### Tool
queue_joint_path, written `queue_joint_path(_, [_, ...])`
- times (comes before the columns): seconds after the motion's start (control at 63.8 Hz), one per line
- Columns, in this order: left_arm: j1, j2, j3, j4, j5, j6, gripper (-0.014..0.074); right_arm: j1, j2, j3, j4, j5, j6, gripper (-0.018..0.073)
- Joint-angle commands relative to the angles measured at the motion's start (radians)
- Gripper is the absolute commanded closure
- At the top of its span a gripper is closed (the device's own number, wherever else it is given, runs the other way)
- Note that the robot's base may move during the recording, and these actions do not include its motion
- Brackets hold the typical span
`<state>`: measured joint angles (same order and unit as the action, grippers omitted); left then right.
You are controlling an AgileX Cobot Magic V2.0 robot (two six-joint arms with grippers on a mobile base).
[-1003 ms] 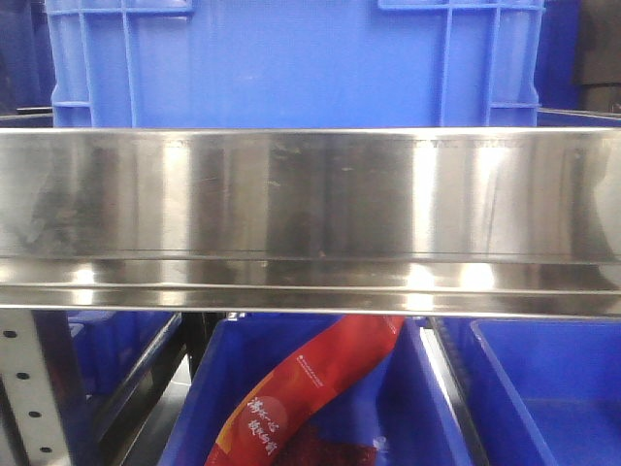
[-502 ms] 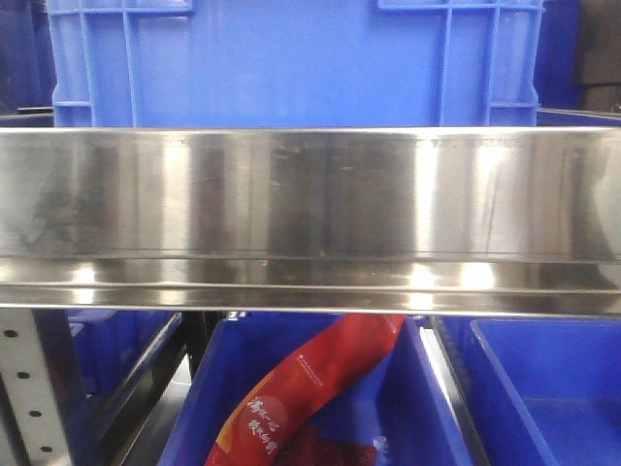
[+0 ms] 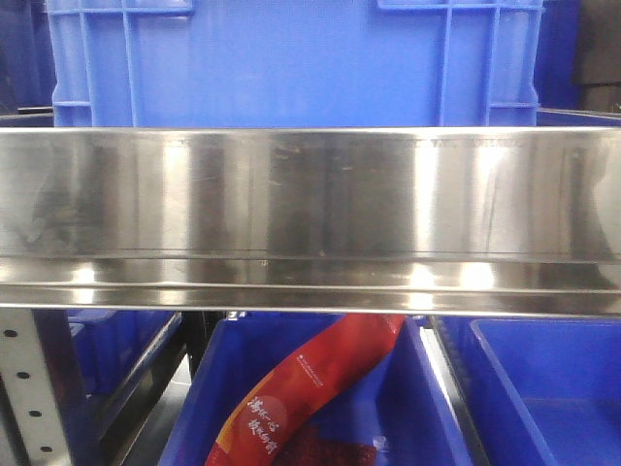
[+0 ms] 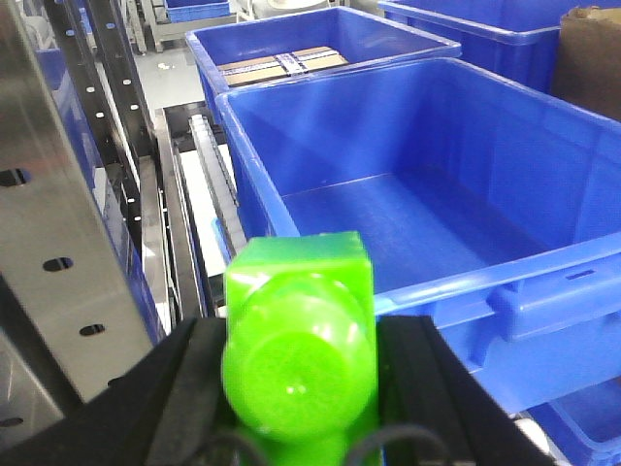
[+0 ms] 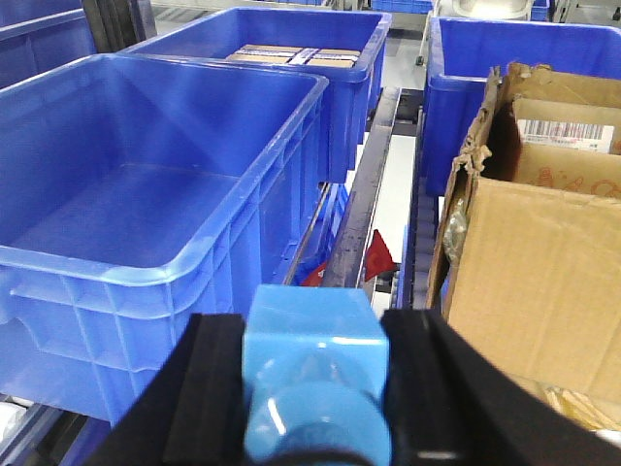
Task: Grab block from conveyor and place in blue bin
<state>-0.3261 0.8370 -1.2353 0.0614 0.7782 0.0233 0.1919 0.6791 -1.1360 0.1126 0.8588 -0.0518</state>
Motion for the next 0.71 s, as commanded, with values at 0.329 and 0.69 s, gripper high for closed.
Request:
queue_joint_path(0.329, [-0.018, 0.246, -0.254, -0.178, -0.023, 0.083, 0.0707, 0.002, 0.194, -0.171, 0.31, -0.121, -0.179, 0.0711])
queue_joint_path(0.69, [-0.143, 0.565, -0.456, -0.192, 0.007, 0.105, 0.0707, 0.146, 0.546, -0.462, 0.402, -0.073, -0.307, 0.0712])
